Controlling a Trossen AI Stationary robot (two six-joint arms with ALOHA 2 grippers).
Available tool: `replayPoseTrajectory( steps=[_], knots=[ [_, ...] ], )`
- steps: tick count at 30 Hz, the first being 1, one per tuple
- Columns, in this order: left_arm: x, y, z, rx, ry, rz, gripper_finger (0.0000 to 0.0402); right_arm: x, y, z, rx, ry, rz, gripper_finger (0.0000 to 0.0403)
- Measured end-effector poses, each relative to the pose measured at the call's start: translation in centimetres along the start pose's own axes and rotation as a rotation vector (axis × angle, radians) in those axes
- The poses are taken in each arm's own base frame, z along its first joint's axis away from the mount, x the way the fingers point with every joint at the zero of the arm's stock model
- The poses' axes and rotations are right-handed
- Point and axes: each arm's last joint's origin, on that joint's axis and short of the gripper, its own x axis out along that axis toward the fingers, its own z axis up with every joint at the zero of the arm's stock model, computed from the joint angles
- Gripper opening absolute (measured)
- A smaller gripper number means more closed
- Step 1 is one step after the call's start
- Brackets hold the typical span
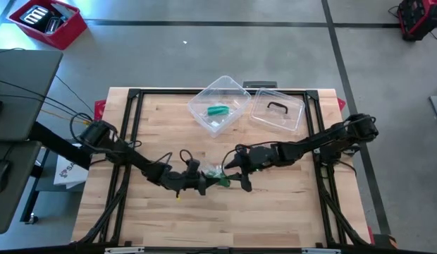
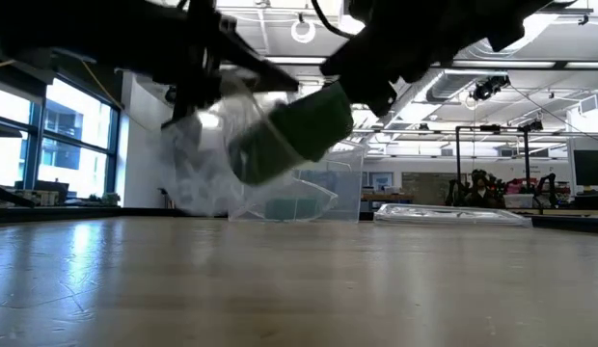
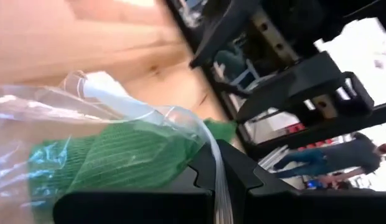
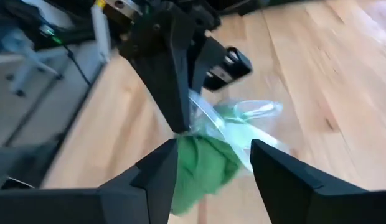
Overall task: Roll bandage
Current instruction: Put the green bandage into the transparent zip bag
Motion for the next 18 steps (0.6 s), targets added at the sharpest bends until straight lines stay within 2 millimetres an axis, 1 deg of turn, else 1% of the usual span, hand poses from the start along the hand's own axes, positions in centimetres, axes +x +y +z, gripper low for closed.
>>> replayPoseTrajectory(
  steps=[2, 5, 7, 12, 14, 16, 18],
  knots=[
    [0.3, 0.7, -0.5, 0.01, 0.024, 0.017, 0.0, 0.0, 0.4, -0.6, -0.026, 0.038, -0.028, 0.0193],
    [0.7, 1.5, -0.8, 0.016, 0.063, 0.034, 0.0, 0.0, 1.2, -1.3, -0.136, 0.091, -0.019, 0.0193],
    [0.8, 1.6, -0.7, 0.015, 0.074, 0.037, 0.0, -0.1, 1.5, -1.9, -0.209, 0.146, -0.011, 0.0193],
    [0.9, 1.7, -0.7, 0.016, 0.074, 0.041, 0.0, -0.3, 1.3, -3.5, -0.26, 0.301, -0.028, 0.0193],
    [0.9, 1.6, -0.6, 0.012, 0.071, 0.031, 0.0, -0.1, 1.2, -4.4, -0.297, 0.317, 0.024, 0.0193],
    [0.9, 1.1, -0.5, 0.001, 0.055, -0.01, 0.0, 0.3, 1.3, -6.0, -0.345, 0.306, 0.128, 0.0193],
    [0.9, 0.5, -0.2, -0.018, 0.029, -0.074, 0.0, 0.3, 1.6, -7.6, -0.383, 0.258, 0.213, 0.0193]
  ],
)
